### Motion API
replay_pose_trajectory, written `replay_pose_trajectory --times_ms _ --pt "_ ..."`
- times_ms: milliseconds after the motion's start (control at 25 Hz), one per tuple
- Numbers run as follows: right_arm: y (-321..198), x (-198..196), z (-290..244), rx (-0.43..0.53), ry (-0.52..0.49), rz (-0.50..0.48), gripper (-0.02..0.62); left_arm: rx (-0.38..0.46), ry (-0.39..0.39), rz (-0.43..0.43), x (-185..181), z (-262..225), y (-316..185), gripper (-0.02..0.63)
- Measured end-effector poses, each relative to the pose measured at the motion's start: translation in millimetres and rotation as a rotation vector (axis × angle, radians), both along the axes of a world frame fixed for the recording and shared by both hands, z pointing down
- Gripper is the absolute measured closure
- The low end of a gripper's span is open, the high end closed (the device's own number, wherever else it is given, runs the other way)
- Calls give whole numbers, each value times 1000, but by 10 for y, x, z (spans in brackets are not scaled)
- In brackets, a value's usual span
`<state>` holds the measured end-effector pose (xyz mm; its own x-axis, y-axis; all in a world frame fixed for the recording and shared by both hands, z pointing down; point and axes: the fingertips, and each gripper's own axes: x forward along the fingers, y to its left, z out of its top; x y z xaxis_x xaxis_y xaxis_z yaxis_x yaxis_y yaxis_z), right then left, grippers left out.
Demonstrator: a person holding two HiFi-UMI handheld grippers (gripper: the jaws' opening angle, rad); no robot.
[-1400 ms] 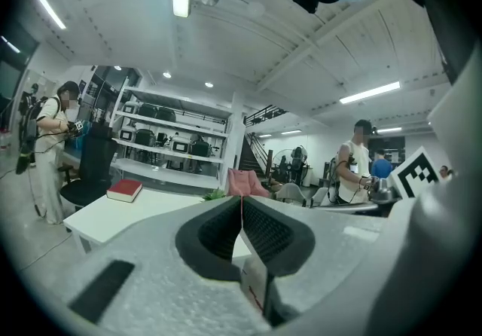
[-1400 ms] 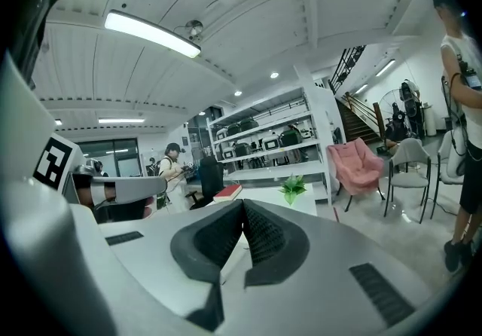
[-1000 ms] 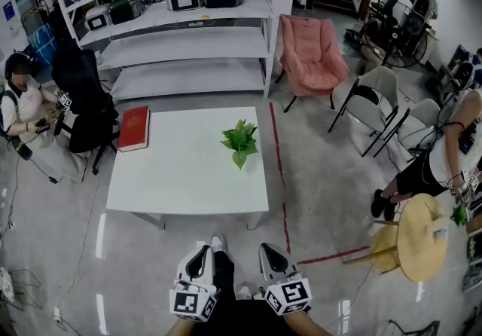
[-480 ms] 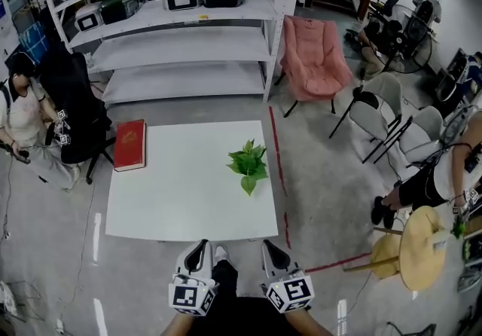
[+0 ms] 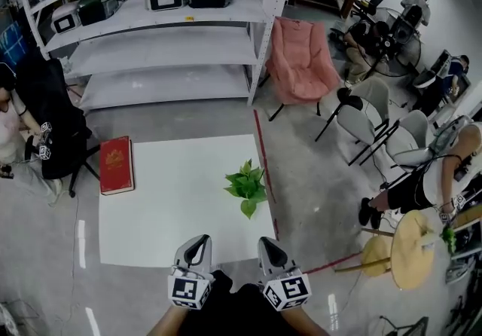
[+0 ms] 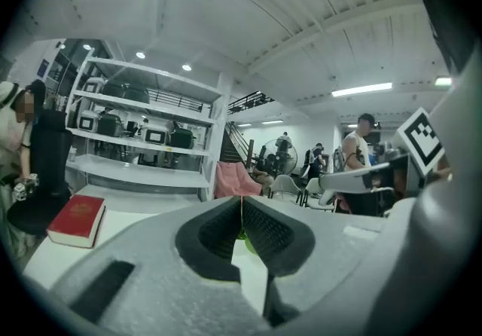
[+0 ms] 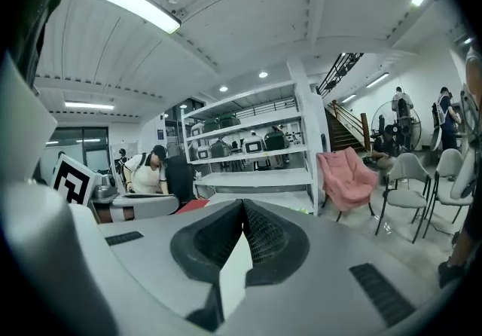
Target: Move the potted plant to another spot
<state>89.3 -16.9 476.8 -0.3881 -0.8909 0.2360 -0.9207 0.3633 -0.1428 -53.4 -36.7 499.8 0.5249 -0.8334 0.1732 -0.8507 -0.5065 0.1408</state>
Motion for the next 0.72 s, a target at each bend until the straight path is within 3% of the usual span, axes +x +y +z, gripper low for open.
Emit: replay_pose_trajectory --times_ms 360,480,720 --pt "-421 -38 137 -26 3 54 583 -33 -189 158 92 371 -502 584" --pt "-547 5 189 -28 -6 61 583 18 -275 251 241 570 -635 584" --pt "-797 163 261 -25 -22 54 583 8 -461 438 612 1068 -849 584"
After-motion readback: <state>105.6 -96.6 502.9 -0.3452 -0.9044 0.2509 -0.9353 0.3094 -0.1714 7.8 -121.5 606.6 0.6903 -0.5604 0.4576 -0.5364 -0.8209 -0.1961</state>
